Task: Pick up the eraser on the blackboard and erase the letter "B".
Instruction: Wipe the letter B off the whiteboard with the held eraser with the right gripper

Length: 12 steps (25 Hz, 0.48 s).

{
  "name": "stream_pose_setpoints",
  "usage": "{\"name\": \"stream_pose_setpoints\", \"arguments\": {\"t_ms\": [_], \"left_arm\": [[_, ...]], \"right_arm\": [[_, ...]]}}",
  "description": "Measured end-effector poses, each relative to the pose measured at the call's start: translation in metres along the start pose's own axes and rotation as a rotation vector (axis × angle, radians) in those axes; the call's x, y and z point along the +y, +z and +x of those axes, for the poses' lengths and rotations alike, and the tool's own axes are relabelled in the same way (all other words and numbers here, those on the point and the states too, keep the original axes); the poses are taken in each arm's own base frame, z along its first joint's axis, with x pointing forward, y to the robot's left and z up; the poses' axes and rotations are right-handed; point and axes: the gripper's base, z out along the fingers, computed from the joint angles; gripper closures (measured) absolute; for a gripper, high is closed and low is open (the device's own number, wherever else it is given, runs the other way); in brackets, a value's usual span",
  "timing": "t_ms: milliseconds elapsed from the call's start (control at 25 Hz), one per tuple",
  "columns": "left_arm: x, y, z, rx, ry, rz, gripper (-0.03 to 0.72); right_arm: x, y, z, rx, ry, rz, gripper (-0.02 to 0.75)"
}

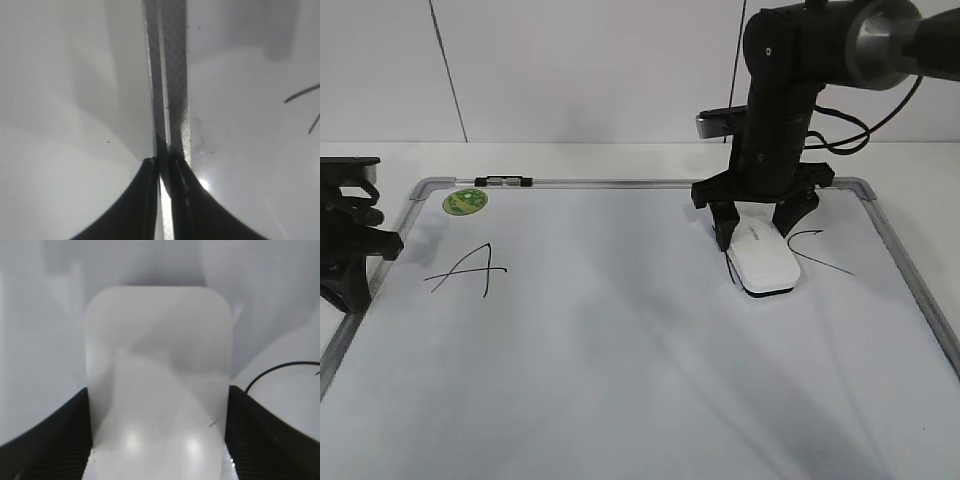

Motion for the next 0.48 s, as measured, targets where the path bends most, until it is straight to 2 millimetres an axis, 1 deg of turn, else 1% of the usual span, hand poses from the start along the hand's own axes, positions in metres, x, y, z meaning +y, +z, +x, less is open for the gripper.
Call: {"name": "stream_pose_setpoints", "arguments": {"t_ms": [480], "left_arm": [[0.0000, 0.0006, 0.0003, 0.006, 0.002, 0.000, 0.638]], "right_arm": [[0.0002, 0.0000, 0.0000, 0.000, 0.001, -0.002, 0.192]]}}
